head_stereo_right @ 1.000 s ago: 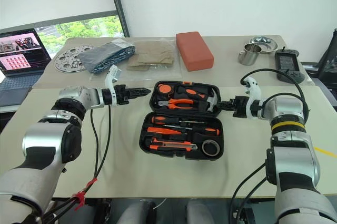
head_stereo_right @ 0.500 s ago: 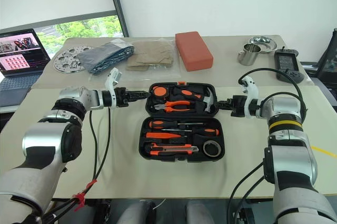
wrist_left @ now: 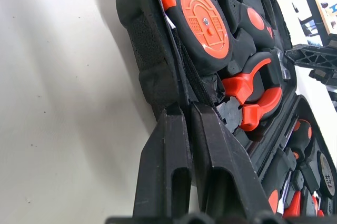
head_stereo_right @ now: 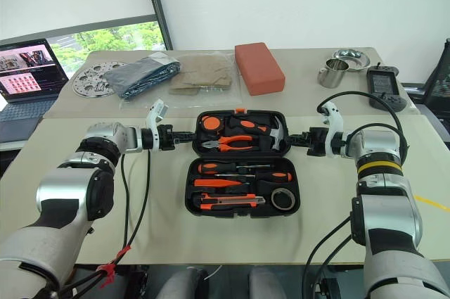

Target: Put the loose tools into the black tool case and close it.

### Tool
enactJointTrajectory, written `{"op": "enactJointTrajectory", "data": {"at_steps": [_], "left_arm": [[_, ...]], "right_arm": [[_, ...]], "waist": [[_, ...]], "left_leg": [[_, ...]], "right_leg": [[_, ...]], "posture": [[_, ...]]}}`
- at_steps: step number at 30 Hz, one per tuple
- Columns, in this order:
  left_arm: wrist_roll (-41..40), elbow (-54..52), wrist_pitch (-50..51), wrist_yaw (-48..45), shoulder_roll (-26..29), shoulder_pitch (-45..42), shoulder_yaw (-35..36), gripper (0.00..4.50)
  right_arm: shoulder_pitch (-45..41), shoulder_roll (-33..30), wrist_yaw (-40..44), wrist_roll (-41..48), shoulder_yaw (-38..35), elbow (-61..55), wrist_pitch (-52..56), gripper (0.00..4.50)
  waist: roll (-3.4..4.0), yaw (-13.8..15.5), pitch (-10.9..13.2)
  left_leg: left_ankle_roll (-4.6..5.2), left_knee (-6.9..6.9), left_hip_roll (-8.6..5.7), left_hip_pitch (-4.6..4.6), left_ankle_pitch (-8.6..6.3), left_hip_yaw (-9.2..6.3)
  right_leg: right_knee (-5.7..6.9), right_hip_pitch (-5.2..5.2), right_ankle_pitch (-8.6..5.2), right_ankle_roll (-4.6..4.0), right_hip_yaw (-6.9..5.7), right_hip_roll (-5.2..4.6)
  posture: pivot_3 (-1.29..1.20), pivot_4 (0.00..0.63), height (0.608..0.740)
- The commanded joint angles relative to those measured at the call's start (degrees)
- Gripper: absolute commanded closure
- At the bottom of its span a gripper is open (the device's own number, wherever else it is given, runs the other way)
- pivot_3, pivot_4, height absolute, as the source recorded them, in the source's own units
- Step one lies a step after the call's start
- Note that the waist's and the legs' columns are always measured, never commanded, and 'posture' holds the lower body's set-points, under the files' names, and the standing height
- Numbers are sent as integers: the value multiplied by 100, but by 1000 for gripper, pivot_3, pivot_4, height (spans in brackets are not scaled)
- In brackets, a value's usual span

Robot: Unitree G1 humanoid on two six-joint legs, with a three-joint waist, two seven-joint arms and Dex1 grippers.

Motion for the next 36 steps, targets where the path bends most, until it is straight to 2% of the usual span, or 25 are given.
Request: {"op": "enactJointTrajectory", "data": {"at_steps": [1,10,17,27,31,34,36], "left_arm": [[24,-134,-167,-314,12,4,17,4411],[99,-622,-1423,-1015,156,196,-28,4411],[288,-925,-2538,-589,210,311,-94,4411],[647,-1661,-5558,-371,250,1113,-390,4411],[1103,-1792,-7336,-10,488,1537,-661,4411],[1341,-1665,-8196,380,623,1645,-771,4411],[1615,-1605,-8891,887,734,1764,-833,4411]], "right_arm": [[30,25,247,175,-164,-375,-273,4500],[509,211,116,472,-809,-1036,-1657,4500],[877,428,-71,564,-1056,-1440,-2453,4500],[1541,660,32,420,-1082,-1658,-4679,4500],[2068,610,-124,33,-933,-1879,-6113,4500],[2325,564,-227,-212,-851,-1893,-7020,4500],[2561,479,-342,-555,-750,-1762,-8147,4500]], "waist": [[0,0,0],[0,17,0],[0,15,0],[1,32,0],[1,37,0],[2,39,0],[1,31,0]], "left_leg": [[0,0,0,0,0,0],[-5,1,0,-3,3,0],[-7,2,0,-5,4,-2],[-7,-1,2,-4,4,-3],[-7,0,3,1,4,0],[-7,-1,4,9,4,0],[-7,0,4,13,4,4]], "right_leg": [[0,0,0,0,0,0],[0,-1,1,-1,-2,-2],[1,-1,2,-2,-1,-4],[2,0,4,-5,0,-15],[2,3,6,-6,3,-19],[1,11,6,-6,4,-20],[-1,13,8,-10,7,-22]], "posture": [[0,150,740],[0,150,740],[0,150,740],[0,150,740],[0,150,740],[0,150,740],[0,150,740]]}}
